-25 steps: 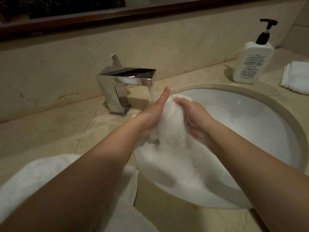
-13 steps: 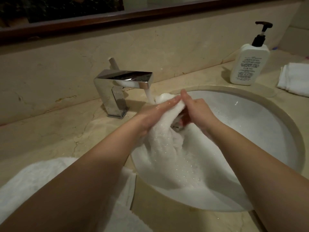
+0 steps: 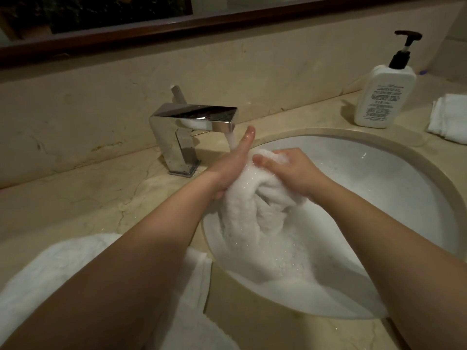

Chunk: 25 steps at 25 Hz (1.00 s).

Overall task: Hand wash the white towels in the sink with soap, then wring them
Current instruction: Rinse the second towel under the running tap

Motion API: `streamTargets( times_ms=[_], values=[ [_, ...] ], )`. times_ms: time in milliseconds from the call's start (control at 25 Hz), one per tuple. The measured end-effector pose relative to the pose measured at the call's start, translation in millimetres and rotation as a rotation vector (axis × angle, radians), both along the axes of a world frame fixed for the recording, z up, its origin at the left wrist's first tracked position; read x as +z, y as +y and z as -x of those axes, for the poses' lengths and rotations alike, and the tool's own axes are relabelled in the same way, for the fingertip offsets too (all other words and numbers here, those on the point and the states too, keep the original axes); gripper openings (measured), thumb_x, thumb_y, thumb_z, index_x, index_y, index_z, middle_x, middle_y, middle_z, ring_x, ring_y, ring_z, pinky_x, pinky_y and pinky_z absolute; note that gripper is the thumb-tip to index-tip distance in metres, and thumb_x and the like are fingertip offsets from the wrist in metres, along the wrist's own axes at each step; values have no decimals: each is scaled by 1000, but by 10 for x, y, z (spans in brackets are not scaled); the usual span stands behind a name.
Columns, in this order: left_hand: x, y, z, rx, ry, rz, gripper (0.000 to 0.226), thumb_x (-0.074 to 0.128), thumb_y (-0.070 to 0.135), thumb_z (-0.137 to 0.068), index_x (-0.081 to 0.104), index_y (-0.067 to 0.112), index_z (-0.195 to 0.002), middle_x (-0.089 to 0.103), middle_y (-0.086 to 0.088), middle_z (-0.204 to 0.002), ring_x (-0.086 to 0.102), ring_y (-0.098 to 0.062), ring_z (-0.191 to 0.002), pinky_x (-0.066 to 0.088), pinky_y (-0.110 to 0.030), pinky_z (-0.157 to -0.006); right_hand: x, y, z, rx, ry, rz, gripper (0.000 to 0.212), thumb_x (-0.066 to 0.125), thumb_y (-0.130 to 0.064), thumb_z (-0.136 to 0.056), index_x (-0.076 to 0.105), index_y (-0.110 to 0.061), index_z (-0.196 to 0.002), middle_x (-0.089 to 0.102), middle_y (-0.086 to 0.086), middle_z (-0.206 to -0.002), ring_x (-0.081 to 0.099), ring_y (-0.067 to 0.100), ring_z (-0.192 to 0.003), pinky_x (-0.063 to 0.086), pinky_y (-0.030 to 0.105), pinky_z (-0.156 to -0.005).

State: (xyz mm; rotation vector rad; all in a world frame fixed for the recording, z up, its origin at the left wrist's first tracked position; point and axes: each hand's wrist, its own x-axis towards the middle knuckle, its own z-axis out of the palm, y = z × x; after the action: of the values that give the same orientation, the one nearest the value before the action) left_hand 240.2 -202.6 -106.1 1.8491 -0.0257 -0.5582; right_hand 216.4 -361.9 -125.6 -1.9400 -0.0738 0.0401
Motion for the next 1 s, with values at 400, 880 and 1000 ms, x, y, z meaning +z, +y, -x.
streamTargets(
  times_ms=[400,880,1000],
  values=[
    [-228,-2,16,-181,-58,92,53,91,37,-71,73,20,-118,78,-3,-110,74,-22,-104,55,-41,-98,6,-152,8,-395,67,-476,47,68,-56,-88,71,-9,-91,76,12,-85,75,28,-82,59,39,-77],
    [-83,-4,-24,-75,17,339,59,72,19,-68,67,-3,-122,69,-31,-116,67,-44,-112,51,-54,-104,77,-182,43,171,216,-140,67,72,-64,-77,63,-14,-120,76,6,-108,74,23,-98,57,42,-90],
    [-143,0,-69,-108,-21,290,66,77,24,-67,64,7,-129,69,-26,-121,66,-44,-114,49,-59,-105,124,-217,53,48,161,-275,30,77,-31,-84,70,-9,-104,78,10,-94,76,27,-87,61,42,-82]
  ],
)
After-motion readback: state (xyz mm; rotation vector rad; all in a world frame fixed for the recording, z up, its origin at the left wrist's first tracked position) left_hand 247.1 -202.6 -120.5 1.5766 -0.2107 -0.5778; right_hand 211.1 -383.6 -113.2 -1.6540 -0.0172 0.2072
